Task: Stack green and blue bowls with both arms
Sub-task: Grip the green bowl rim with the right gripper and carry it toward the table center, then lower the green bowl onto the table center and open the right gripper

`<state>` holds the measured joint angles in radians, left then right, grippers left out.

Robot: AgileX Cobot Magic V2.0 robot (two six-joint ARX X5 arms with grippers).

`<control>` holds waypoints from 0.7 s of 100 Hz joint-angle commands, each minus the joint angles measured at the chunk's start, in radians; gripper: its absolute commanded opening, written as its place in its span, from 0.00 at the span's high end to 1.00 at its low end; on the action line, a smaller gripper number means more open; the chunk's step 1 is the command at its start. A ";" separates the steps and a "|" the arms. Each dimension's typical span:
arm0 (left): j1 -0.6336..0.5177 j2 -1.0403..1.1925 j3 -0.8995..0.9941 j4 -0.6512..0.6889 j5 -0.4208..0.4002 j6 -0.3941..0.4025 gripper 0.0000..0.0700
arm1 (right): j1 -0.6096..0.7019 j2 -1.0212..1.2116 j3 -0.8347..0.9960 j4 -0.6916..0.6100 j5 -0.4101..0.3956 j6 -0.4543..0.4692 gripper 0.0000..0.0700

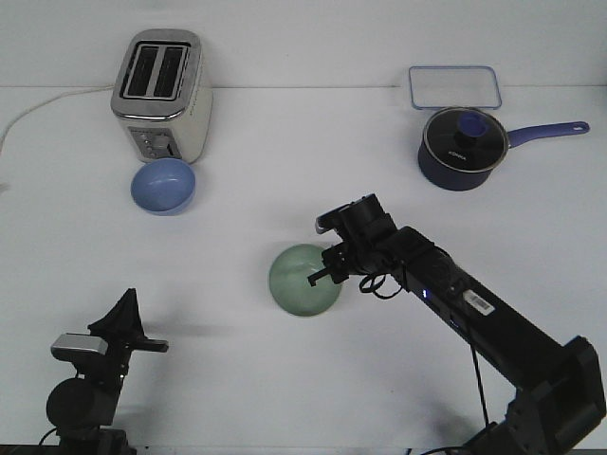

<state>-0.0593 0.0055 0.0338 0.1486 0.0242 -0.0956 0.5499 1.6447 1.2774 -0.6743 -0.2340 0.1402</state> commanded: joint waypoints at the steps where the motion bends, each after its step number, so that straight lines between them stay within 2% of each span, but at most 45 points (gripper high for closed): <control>1: 0.001 -0.002 -0.019 0.010 -0.002 0.008 0.98 | 0.014 0.036 0.008 0.017 -0.002 0.018 1.00; 50: 0.001 -0.002 -0.019 0.010 -0.002 0.008 0.98 | 0.038 0.112 0.006 0.106 -0.001 0.029 1.00; 70: 0.001 -0.002 -0.019 0.010 -0.002 0.008 0.98 | 0.032 0.140 0.005 0.105 0.000 0.029 1.00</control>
<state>-0.0593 0.0055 0.0338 0.1486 0.0242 -0.0956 0.5777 1.7500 1.2724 -0.5747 -0.2325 0.1616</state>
